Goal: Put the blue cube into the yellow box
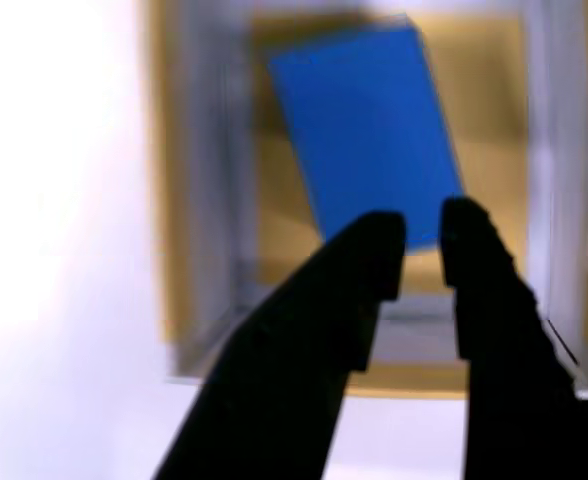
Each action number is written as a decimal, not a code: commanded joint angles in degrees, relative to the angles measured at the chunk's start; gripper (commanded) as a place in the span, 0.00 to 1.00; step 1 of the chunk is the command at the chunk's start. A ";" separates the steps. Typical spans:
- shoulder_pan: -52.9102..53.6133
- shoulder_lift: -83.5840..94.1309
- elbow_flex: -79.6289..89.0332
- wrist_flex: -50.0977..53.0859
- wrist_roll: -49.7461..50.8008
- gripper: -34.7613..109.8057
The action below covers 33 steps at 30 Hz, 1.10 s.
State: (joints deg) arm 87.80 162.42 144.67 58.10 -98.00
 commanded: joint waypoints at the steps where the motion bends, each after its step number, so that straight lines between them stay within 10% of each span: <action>1: -6.86 7.03 -5.01 0.97 3.25 0.24; 23: -83.58 18.90 3.08 1.05 8.00 0.24; 33: -95.36 28.39 21.62 8.26 9.23 0.24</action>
State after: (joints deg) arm -4.83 187.91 165.15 63.28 -89.21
